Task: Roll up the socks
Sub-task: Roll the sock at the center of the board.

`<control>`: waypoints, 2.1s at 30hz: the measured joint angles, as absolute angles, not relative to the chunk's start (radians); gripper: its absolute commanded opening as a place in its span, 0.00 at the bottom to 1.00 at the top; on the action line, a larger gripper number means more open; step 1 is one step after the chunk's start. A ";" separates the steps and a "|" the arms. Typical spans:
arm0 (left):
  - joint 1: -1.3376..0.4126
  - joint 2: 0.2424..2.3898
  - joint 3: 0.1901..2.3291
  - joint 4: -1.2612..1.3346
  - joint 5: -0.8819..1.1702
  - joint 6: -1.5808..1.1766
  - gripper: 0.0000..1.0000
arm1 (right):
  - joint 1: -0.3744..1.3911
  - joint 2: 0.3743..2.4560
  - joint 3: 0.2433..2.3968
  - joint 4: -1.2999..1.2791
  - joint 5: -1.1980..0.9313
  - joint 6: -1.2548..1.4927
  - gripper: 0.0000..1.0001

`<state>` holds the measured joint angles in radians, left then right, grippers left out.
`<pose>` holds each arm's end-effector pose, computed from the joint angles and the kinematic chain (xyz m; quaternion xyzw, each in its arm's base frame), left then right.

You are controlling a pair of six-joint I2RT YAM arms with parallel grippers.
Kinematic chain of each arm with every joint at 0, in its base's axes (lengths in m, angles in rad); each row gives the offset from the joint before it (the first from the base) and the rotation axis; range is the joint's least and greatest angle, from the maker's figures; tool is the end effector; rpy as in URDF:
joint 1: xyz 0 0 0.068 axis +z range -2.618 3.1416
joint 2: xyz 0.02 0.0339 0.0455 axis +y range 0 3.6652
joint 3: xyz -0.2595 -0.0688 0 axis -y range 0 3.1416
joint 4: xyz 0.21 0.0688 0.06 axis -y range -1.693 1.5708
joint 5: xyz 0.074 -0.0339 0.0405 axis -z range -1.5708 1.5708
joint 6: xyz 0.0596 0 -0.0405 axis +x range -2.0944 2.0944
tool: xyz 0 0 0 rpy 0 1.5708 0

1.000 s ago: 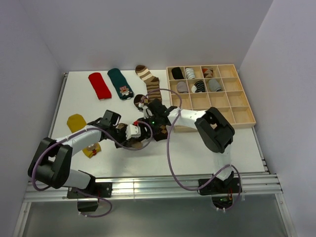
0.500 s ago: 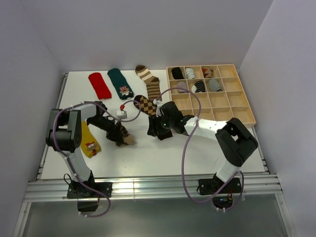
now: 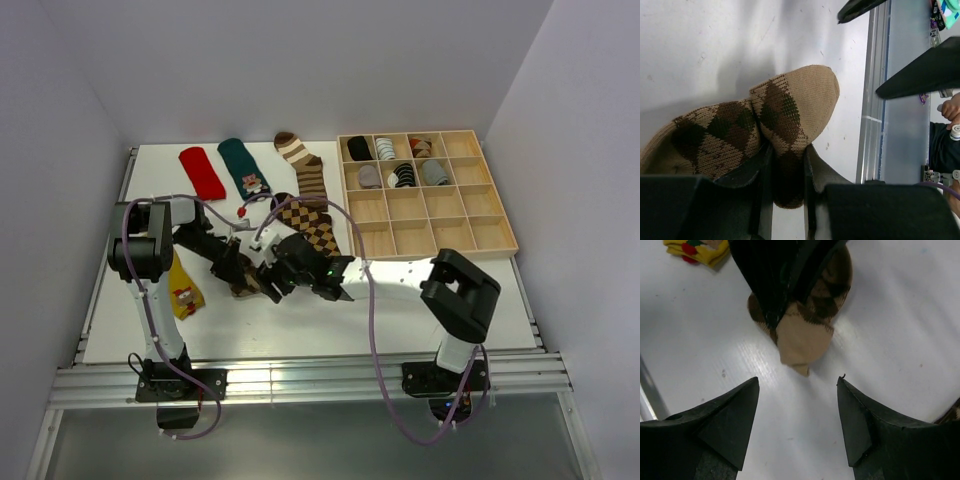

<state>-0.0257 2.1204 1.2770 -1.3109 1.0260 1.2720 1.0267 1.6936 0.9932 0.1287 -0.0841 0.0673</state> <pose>0.2808 -0.0582 0.1303 0.3918 0.7502 -0.5280 0.0708 0.1837 0.3133 0.2094 -0.4226 0.7687 0.2805 0.3896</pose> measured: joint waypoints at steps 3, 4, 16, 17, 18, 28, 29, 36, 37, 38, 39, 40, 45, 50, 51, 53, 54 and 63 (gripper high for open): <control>-0.026 2.120 1.277 -1.324 1.015 1.282 0.00 | 1.065 1.754 1.065 0.109 -0.023 0.001 0.72; -0.026 2.120 1.276 -1.326 1.013 1.284 0.00 | 1.078 1.775 1.087 0.103 -0.001 -0.021 0.72; -0.027 2.120 1.267 -1.340 1.000 1.298 0.00 | 1.195 1.906 1.160 0.064 0.184 -0.198 0.73; -0.028 2.120 1.267 -1.341 0.999 1.298 0.00 | 1.203 1.918 1.166 0.073 0.205 -0.210 0.73; -0.029 2.120 1.267 -1.341 0.999 1.298 0.00 | 1.209 1.930 1.169 0.084 0.230 -0.222 0.73; -0.047 2.120 1.267 -1.345 0.992 1.297 0.00 | 1.245 2.006 1.187 0.174 0.384 -0.316 0.72; -0.047 2.120 1.267 -1.345 0.992 1.298 0.00 | 1.247 2.006 1.187 0.178 0.392 -0.324 0.71; -0.051 2.120 1.266 -1.345 0.985 1.298 0.00 | 1.266 2.036 1.196 0.187 0.425 -0.358 0.46; -0.053 2.120 1.266 -1.345 0.983 1.298 0.00 | 1.266 2.038 1.196 0.187 0.425 -0.362 0.41; -0.054 2.120 1.266 -1.345 0.981 1.297 0.01 | 1.267 2.038 1.196 0.185 0.424 -0.364 0.34; -0.055 2.120 1.266 -1.345 0.981 1.297 0.04 | 1.268 2.038 1.196 0.183 0.423 -0.364 0.16; -0.056 2.120 1.267 -1.345 0.979 1.296 0.10 | 1.268 2.038 1.196 0.177 0.423 -0.370 0.10; -0.063 2.120 1.284 -1.349 0.965 1.277 0.30 | 1.270 2.038 1.198 0.167 0.426 -0.363 0.00; -0.077 2.109 1.327 -1.346 0.944 1.236 0.37 | 1.267 2.037 1.197 0.171 0.438 -0.355 0.00; -0.079 2.103 1.337 -1.345 0.942 1.227 0.38 | 1.265 2.035 1.196 0.172 0.443 -0.353 0.00; -0.085 2.091 1.353 -1.344 0.942 1.208 0.38 | 1.261 2.024 1.188 0.175 0.455 -0.347 0.00; -0.087 2.085 1.361 -1.345 0.943 1.194 0.38 | 1.259 2.014 1.182 0.177 0.460 -0.341 0.00; -0.080 2.043 1.397 -1.370 0.964 1.147 0.38 | 1.255 1.952 1.127 0.194 0.474 -0.285 0.00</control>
